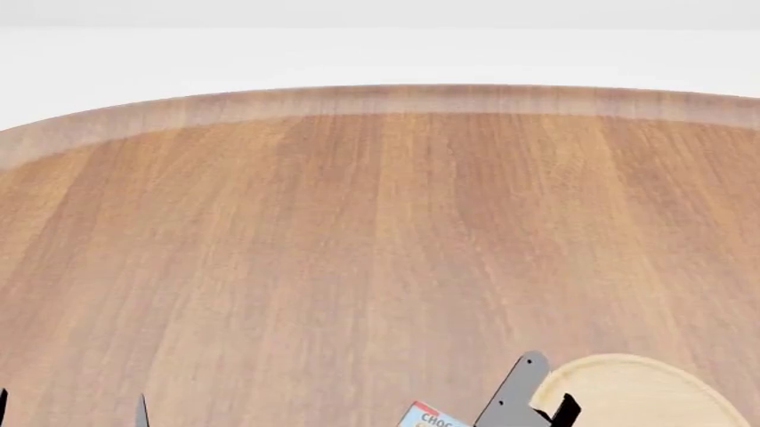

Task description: Put the chocolate pudding to the left of the plate.

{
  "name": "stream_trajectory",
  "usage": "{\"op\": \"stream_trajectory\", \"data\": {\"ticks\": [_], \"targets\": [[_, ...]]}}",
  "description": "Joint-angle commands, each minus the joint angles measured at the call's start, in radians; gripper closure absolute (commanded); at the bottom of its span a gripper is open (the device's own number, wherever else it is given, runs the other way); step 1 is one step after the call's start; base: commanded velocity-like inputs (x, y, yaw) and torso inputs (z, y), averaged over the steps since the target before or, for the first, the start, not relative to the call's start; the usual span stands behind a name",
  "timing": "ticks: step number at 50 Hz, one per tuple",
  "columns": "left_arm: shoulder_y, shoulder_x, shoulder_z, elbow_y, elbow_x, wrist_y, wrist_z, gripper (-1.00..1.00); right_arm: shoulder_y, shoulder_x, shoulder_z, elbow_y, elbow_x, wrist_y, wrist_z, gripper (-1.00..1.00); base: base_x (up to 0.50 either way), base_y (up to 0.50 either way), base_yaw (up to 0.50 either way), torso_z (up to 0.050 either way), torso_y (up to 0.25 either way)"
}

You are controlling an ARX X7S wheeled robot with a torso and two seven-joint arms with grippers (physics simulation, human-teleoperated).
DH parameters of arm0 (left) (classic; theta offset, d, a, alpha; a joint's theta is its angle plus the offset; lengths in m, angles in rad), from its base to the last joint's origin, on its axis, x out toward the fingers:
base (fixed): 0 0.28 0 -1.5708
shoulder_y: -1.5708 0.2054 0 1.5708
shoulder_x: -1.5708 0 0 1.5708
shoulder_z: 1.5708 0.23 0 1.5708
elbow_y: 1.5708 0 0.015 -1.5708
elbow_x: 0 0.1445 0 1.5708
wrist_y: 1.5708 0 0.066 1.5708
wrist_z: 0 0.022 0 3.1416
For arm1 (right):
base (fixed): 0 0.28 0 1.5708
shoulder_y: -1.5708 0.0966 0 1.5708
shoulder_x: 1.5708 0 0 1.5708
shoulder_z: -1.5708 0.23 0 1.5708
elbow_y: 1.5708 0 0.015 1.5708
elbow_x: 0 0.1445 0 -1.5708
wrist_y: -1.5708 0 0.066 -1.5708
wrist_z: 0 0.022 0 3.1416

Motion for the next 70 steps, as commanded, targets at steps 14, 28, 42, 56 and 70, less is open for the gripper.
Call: {"op": "stream_trajectory", "data": {"ticks": [14, 28, 42, 56, 70], "targets": [[0.003, -0.006, 0.006, 0.006, -0.003, -0.001, -0.006, -1.0, -0.069, -0.015, 0.058, 0.03, -0.078, -0.009, 0.0, 1.0, 0.0, 0.0, 0.0, 0.0, 0.0], [0.0, -0.009, 0.009, 0.005, -0.006, -0.001, -0.008, -1.0, -0.164, 0.126, 0.101, -0.502, -0.047, 0.189, -0.033, -1.0, 0.0, 0.0, 0.0, 0.0, 0.0], [-0.003, -0.012, 0.011, 0.002, -0.009, -0.001, -0.009, -1.0, -0.366, 0.376, 0.165, -1.373, 0.037, 0.503, 0.007, -1.0, 0.0, 0.0, 0.0, 0.0, 0.0], [-0.004, -0.016, 0.009, -0.008, -0.012, 0.015, -0.015, -1.0, -0.673, 0.385, 0.331, -1.911, -0.021, 0.561, 0.443, -1.0, 0.0, 0.0, 0.0, 0.0, 0.0], [0.072, -0.056, -0.011, 0.149, 0.002, 0.004, -0.041, -1.0, -1.035, 0.188, 0.466, -2.103, -0.291, 0.368, 0.991, -1.0, 0.0, 0.0, 0.0, 0.0, 0.0]]}}
